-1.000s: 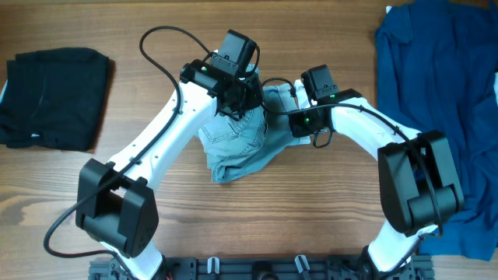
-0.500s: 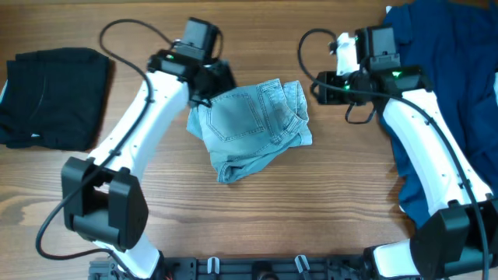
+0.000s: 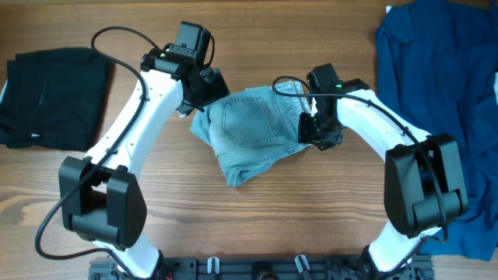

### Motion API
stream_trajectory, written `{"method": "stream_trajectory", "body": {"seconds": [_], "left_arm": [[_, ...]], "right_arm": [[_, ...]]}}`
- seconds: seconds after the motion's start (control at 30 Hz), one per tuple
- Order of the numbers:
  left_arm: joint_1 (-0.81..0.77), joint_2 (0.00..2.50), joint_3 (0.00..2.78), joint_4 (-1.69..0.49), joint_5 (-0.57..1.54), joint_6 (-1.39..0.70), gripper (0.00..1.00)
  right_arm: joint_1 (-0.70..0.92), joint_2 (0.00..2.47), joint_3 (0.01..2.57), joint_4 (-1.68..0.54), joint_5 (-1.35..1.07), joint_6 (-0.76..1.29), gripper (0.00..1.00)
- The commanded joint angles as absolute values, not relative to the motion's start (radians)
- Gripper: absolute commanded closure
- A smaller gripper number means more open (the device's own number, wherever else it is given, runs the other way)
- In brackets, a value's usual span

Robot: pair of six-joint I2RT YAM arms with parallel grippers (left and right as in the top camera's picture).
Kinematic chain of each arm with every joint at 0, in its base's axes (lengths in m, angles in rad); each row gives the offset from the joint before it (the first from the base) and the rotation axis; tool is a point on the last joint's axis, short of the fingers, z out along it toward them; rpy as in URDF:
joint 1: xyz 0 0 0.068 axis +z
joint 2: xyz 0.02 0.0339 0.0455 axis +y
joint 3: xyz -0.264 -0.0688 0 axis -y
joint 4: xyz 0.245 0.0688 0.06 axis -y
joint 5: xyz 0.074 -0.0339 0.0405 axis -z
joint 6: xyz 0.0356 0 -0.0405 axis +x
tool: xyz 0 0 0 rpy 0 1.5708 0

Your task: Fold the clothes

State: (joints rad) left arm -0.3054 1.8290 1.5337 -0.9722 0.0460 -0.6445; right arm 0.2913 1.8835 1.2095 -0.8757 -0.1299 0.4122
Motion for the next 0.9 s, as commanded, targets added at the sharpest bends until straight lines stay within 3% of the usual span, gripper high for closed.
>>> {"method": "stream_trajectory", "body": {"seconds": [0.0,0.1,0.2,0.33,0.53,0.77,0.8,0.87], "left_arm": [[-0.306,1.841,1.522,-0.924,0.033,-0.636,0.18],[-0.306,1.841,1.522,-0.918,0.033,-0.636,0.18],[-0.306,1.841,1.522,-0.917,0.033,-0.636,0.18],[-0.306,1.846,1.522,-0.936,0.033,-0.636,0.18],[-0.306,1.846,1.522,-0.939,0.033,-0.636,0.18],[-0.306,1.846,1.522,-0.940,0.033,-0.636,0.18],[-0.306,1.846,1.522,-0.944,0.033,-0.636,0.18],[-0.306,1.846,1.522,-0.951,0.033,-0.636,0.18]], "right_arm": [[0.276,1.895,1.194,-0.874,-0.028,0.444,0.55],[0.276,1.863,1.194,-0.910,-0.123,0.424,0.48],[0.256,1.809,1.194,-1.007,-0.157,0.531,0.41],[0.252,1.780,1.167,-0.976,-0.347,0.568,0.09],[0.252,1.780,1.028,-0.757,-0.470,0.730,0.07],[0.284,1.783,0.873,-0.272,-0.466,0.815,0.09],[0.292,1.787,0.873,-0.270,-0.454,0.815,0.12],[0.312,1.810,0.873,-0.269,-0.427,0.815,0.30]]}}
